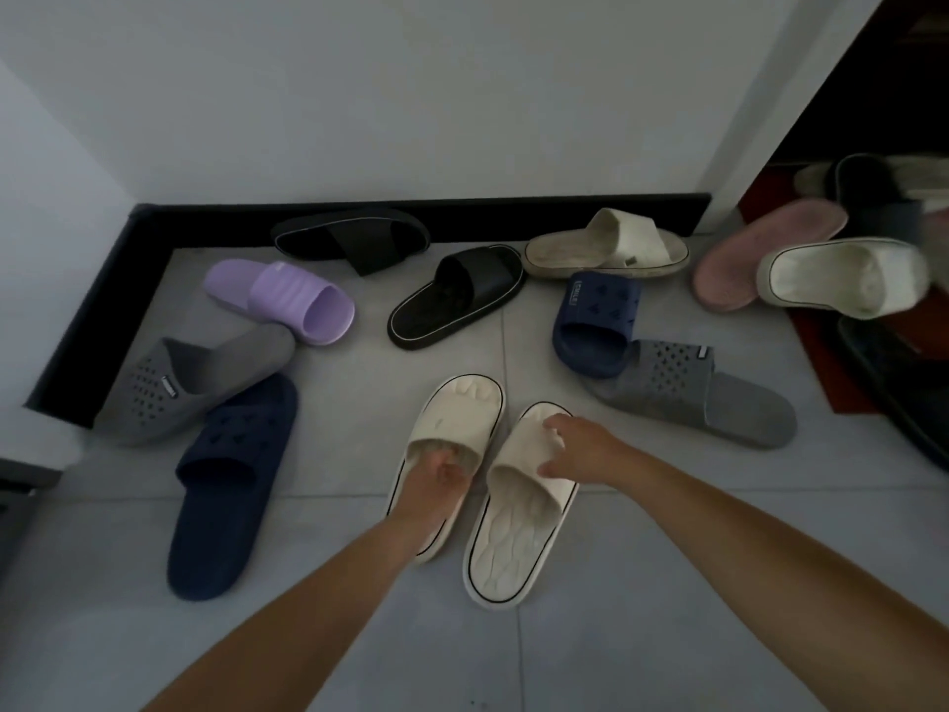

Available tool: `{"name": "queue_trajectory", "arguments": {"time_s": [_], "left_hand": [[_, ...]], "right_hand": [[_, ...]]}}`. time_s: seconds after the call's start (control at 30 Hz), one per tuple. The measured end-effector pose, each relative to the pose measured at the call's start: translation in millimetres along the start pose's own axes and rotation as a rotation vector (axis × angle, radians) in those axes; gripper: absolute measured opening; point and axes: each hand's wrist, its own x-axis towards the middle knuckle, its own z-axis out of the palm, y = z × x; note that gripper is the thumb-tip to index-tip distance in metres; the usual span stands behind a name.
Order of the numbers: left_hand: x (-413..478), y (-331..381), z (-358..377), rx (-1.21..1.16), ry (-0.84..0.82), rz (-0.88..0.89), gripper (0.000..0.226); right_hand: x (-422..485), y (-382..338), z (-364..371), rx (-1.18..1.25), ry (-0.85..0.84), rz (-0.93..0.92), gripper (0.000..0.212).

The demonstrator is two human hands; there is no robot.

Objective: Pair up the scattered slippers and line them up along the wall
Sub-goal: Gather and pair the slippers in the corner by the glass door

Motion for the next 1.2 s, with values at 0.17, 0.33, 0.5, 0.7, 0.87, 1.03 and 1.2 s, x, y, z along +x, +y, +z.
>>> {"name": "queue_trajectory", "arguments": {"time_s": [0.17,0.33,0.5,0.7,0.87,1.03,1.2], "left_hand": [[1,10,6,0.207,-0.250,0.166,0.014],[-11,-10,20,0.106,-0.321,0.087,0.038],[-8,-21,23,0.068,-0.273,0.087,0.036],[-19,-44,34,0.105,-0.422,0.168,0.041],[-15,-33,40,0.399,-0.195,0.099,0.042],[-11,-18,47,0.739,-0.113,0.320,0.052],[-12,-30,35,0.866,-0.106,0.421,0.046]], "right_hand": [[4,-5,8,0.019,0.092,-0.042,0.078],[4,9,15,-0.029,0.058,-0.147,0.074],[8,21,13,-0.079,-0.046,-0.064,0.091],[-1,34,19,-0.013,-0.041,-0.146,0.102],[-4,32,24,-0.075,0.004,-0.141,0.107],[-7,30,25,-0.101,-0.015,-0.128,0.108],[-8,21,25,0.035,-0.013,-0.096,0.091]]}}
